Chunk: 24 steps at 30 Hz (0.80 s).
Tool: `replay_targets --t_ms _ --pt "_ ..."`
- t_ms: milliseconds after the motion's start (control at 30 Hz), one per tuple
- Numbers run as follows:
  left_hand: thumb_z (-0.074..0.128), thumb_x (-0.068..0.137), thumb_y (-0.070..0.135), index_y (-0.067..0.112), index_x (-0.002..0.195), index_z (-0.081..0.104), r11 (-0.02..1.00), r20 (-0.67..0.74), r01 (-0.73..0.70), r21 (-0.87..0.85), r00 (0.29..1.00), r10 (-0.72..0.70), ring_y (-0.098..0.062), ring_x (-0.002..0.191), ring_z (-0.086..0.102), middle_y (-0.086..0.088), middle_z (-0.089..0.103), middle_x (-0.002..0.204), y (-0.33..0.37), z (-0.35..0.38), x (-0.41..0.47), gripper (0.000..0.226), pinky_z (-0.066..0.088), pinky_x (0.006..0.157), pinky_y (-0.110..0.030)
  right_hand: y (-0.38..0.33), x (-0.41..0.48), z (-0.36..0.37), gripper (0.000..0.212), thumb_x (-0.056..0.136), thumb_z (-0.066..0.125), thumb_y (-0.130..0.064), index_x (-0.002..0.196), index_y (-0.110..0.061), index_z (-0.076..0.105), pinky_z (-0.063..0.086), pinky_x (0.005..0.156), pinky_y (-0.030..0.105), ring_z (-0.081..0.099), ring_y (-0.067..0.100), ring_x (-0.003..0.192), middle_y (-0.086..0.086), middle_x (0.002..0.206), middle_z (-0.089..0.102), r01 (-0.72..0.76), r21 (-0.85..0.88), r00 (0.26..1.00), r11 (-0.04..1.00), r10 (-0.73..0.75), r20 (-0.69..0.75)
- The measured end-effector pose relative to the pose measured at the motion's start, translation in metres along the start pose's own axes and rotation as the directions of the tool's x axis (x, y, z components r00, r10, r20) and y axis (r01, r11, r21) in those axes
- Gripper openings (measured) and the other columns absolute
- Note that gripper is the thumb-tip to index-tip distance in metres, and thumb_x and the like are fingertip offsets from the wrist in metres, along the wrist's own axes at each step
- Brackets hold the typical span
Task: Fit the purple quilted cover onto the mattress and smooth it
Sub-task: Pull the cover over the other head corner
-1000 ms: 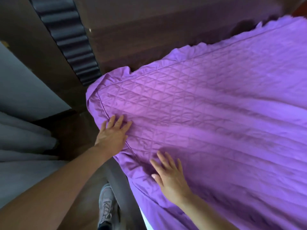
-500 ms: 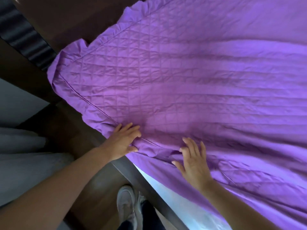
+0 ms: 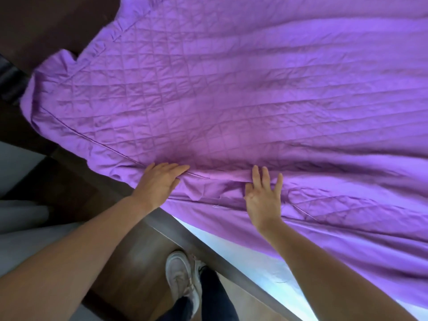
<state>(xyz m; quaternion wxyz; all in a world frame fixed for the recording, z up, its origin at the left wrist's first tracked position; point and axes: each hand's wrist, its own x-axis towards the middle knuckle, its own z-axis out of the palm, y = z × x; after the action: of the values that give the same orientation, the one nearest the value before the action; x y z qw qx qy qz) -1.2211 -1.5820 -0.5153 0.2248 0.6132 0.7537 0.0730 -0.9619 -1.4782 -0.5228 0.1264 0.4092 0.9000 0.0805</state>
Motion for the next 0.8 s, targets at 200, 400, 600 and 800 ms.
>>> replay_targets --t_ms 200,400,600,800 --pt "0.068 0.068 0.008 0.019 0.097 0.072 0.952 -0.134 -0.222 0.211 0.958 0.253 -0.023 0.075 0.069 -0.002 0.071 0.087 0.012 0.002 0.006 0.031 0.053 0.07 -0.041 0.002 0.0 0.005 0.006 0.065 0.062 -0.007 0.066 -0.006 0.067 0.034 0.096 0.068 0.054 0.036 0.119 0.021 0.12 0.06 0.061 -0.001 0.991 0.998 -0.06 -0.119" --pt "0.062 0.074 0.014 0.018 0.094 0.074 0.951 -0.046 -0.24 0.197 0.966 0.253 -0.025 0.07 0.068 -0.003 0.072 0.081 0.008 0.008 -0.003 0.023 0.054 0.064 -0.036 0.002 -0.054 0.017 0.016 0.078 0.052 -0.01 0.089 -0.005 0.062 0.026 0.101 0.065 0.039 0.038 0.127 0.02 0.142 0.043 0.001 -0.02 0.987 1.0 -0.005 -0.161" --pt "0.045 0.096 0.021 0.025 0.117 0.062 0.994 -0.046 0.111 0.006 0.993 -0.11 -0.033 0.097 0.063 -0.008 0.069 0.107 0.026 -0.003 0.005 0.028 0.048 0.074 -0.038 0.013 -0.048 0.02 0.042 0.068 0.075 -0.025 0.105 -0.006 0.067 0.034 0.096 0.065 0.055 0.04 0.107 0.022 0.125 0.056 -0.168 -0.077 0.985 0.983 0.17 0.027" --pt "0.049 0.092 0.009 0.029 0.142 0.038 0.997 0.082 -0.016 -0.074 0.996 0.022 -0.026 0.114 0.056 0.0 0.057 0.132 0.031 0.001 0.003 0.055 0.045 0.087 -0.034 0.019 -0.049 0.007 0.02 0.058 0.059 -0.003 0.074 -0.013 0.064 0.028 0.101 0.061 0.061 0.034 0.078 0.016 0.092 0.066 -0.077 -0.044 0.995 0.996 0.08 0.058"
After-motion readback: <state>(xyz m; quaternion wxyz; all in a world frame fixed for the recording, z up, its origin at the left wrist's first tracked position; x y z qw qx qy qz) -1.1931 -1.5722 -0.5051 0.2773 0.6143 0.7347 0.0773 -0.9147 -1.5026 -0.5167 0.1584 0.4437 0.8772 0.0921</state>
